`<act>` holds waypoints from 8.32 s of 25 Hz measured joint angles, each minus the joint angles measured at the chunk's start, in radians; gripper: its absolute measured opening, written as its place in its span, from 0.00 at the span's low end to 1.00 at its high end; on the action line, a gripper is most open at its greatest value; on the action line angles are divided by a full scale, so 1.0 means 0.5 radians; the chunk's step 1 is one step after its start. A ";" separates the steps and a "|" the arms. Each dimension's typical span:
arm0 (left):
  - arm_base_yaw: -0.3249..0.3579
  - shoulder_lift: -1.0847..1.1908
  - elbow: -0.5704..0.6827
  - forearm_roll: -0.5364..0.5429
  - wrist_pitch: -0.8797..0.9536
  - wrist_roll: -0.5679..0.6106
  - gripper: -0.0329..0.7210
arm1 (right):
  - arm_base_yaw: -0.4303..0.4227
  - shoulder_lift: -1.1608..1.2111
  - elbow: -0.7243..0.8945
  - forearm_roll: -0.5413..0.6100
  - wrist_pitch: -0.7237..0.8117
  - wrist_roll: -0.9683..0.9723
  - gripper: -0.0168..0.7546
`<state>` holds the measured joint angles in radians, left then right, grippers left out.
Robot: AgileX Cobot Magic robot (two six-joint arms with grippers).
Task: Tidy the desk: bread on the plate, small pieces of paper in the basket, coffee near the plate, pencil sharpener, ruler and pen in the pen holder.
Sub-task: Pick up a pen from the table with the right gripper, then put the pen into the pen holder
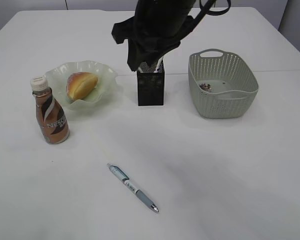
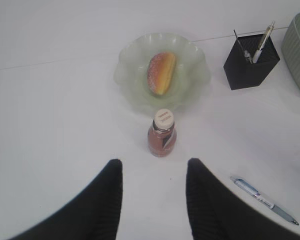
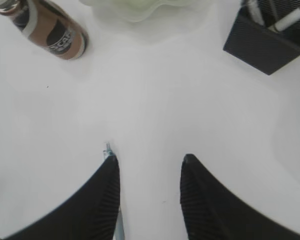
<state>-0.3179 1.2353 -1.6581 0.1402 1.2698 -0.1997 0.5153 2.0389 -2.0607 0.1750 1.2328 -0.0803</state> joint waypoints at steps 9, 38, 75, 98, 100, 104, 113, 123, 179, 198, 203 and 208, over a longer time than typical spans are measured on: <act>0.000 0.000 0.000 0.000 0.000 0.000 0.45 | 0.229 0.000 0.155 -0.233 0.008 0.161 0.52; 0.000 0.000 0.000 -0.020 0.000 0.000 0.45 | 0.247 0.467 0.349 0.122 -0.016 -0.037 0.54; 0.000 -0.025 0.000 -0.042 0.000 0.000 0.45 | 0.454 0.661 0.345 -0.262 -0.023 0.178 0.53; 0.000 -0.025 0.000 -0.052 0.000 0.000 0.45 | 0.454 0.671 0.345 -0.293 -0.027 0.178 0.53; 0.000 -0.025 0.000 -0.052 0.000 0.000 0.45 | 0.454 0.671 0.345 -0.293 -0.027 0.183 0.53; 0.000 -0.025 0.000 -0.061 0.000 0.000 0.45 | 0.454 0.688 0.345 -0.294 -0.027 0.189 0.53; 0.000 -0.025 0.000 -0.065 0.000 0.000 0.45 | 0.454 0.697 0.345 -0.327 -0.027 0.192 0.53; 0.000 -0.025 0.000 -0.065 0.000 0.000 0.45 | 0.454 0.705 0.336 -0.330 -0.027 0.200 0.53; 0.000 -0.025 0.000 -0.065 0.000 0.000 0.45 | 0.454 0.107 0.624 -0.392 -0.467 0.150 0.12; 0.000 -0.025 0.000 -0.138 0.000 0.000 0.45 | 0.215 -0.648 1.580 -0.890 -2.072 0.349 0.12; 0.000 -0.025 0.000 -0.139 0.000 0.000 0.45 | 0.054 -0.648 1.580 -0.898 -2.522 0.349 0.12; 0.000 -0.025 0.000 -0.131 0.000 0.000 0.45 | -0.064 -0.556 1.580 -0.833 -3.049 0.349 0.12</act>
<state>-0.3179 1.2228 -1.6581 0.0749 1.2698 -0.1997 0.4834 1.7608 -1.2707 -0.2413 -0.2916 0.0941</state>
